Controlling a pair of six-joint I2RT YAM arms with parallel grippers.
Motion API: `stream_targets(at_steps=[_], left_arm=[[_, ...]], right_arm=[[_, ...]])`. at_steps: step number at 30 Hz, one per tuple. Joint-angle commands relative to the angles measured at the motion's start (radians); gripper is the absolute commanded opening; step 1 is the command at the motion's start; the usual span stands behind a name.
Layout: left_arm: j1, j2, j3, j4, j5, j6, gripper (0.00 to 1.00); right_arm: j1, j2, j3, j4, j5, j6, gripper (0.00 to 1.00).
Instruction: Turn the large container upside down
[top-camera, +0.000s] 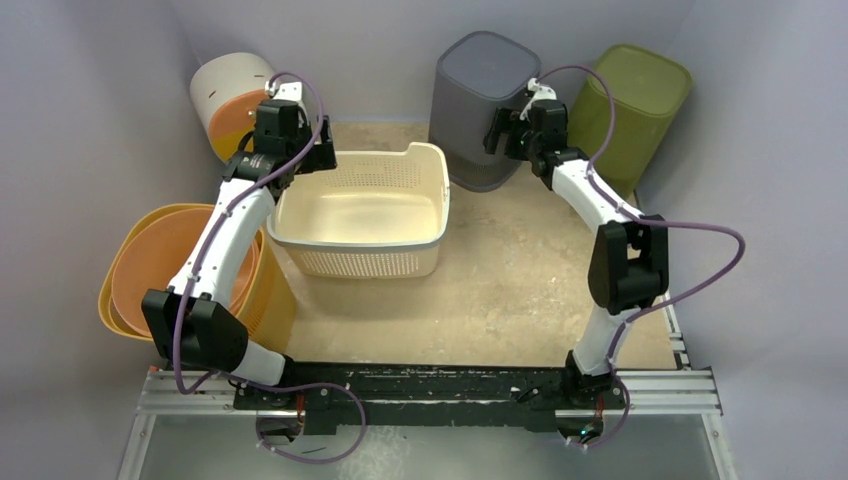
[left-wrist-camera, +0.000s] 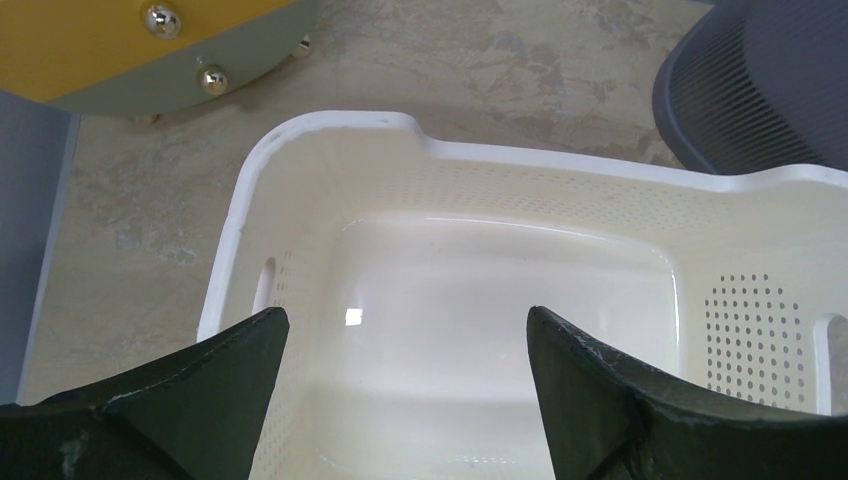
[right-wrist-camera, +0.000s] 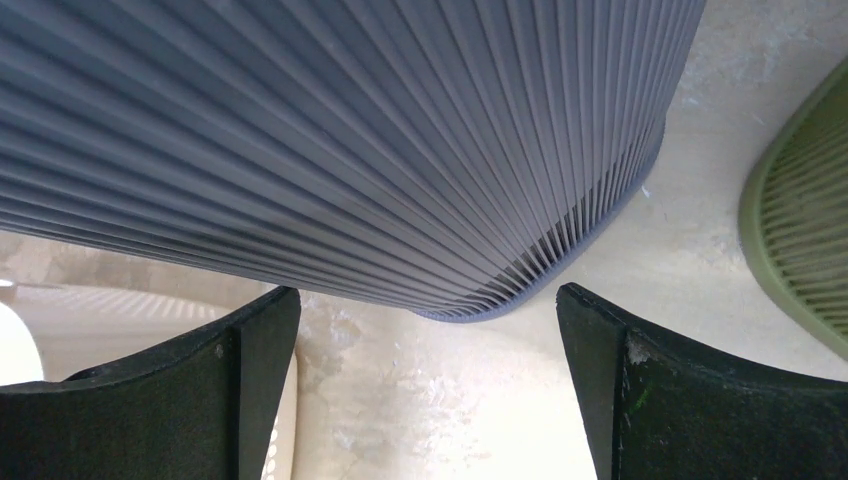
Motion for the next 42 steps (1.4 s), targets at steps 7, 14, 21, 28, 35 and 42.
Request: stream_targets(at_steps=[7, 14, 21, 28, 35, 42], left_arm=[[-0.007, -0.013, -0.022, 0.038, 0.030, 0.032, 0.86], [-0.007, -0.008, -0.015, 0.049, 0.063, 0.009, 0.86], [-0.007, -0.015, -0.034, 0.056, 0.073, -0.022, 0.86], [-0.007, -0.022, 0.001, 0.054, 0.088, -0.074, 0.86], [-0.008, 0.003, 0.145, 0.004, 0.080, -0.102, 0.86], [-0.007, 0.066, 0.388, -0.090, 0.062, -0.119, 0.86]], right_arm=[[0.011, 0.095, 0.141, 0.079, 0.077, -0.001, 1.00], [0.032, 0.043, 0.163, -0.021, 0.065, -0.013, 1.00], [0.077, -0.202, -0.024, -0.107, 0.082, -0.019, 1.00], [0.108, -0.427, -0.150, -0.231, 0.003, -0.020, 1.00], [0.275, -0.480, -0.003, -0.354, -0.025, -0.048, 1.00], [0.493, -0.266, 0.253, -0.436, -0.014, -0.123, 1.00]])
